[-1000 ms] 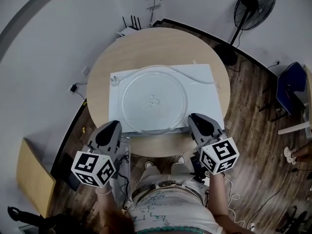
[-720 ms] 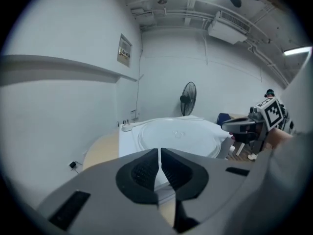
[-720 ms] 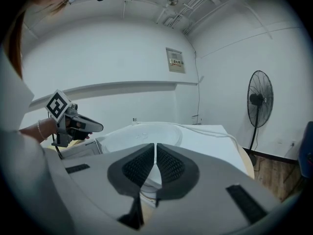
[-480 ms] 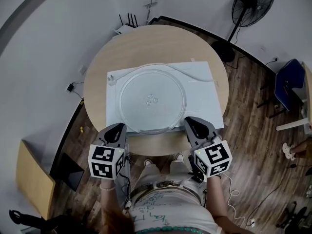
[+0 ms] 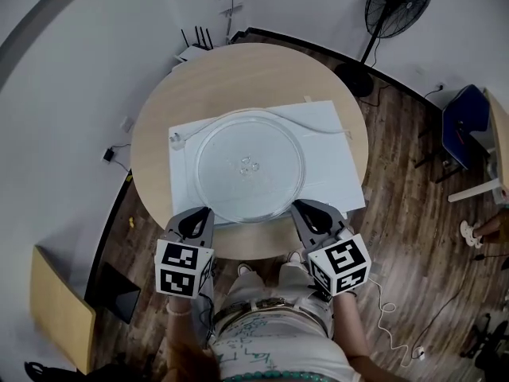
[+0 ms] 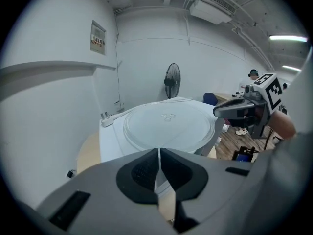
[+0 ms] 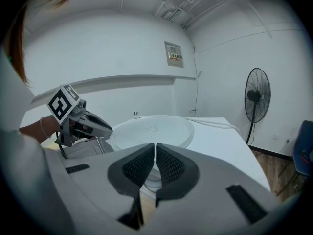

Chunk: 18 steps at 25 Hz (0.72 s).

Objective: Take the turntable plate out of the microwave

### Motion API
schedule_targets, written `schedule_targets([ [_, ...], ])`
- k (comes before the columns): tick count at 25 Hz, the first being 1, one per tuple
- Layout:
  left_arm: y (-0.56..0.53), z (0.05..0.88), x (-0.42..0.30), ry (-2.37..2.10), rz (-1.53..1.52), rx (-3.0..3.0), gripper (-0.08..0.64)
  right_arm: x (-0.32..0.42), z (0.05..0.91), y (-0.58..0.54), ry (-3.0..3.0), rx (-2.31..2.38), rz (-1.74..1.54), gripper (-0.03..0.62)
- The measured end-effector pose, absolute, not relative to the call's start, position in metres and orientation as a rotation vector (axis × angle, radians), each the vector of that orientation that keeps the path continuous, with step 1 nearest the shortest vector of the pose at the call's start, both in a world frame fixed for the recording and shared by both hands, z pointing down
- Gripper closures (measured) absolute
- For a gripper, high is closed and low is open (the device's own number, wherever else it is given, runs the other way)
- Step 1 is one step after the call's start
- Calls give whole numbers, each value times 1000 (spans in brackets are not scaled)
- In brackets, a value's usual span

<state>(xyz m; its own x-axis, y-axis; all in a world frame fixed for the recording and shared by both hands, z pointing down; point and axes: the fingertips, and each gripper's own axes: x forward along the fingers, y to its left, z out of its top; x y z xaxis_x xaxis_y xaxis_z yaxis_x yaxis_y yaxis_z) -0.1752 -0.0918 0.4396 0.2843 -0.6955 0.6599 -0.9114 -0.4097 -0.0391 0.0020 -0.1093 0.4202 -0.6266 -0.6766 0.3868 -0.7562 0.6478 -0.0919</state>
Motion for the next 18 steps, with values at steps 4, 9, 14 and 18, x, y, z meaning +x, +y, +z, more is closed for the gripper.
schedule_targets([
  [4,-100,440,-171,-1425,878,2239,536,0,424,-112,-2523,1168,377,588],
  [9,-103,439,-164,-1351,848,2247,537,2,425,-119,-2498,1191,415,588],
  [14,-103,438,-157,-1324,894,2272,537,5,426,-126,-2473,1203,411,588],
  [18,-104,440,-153,-1293,868,2264,538,6,429,-130,-2444,1199,399,588],
])
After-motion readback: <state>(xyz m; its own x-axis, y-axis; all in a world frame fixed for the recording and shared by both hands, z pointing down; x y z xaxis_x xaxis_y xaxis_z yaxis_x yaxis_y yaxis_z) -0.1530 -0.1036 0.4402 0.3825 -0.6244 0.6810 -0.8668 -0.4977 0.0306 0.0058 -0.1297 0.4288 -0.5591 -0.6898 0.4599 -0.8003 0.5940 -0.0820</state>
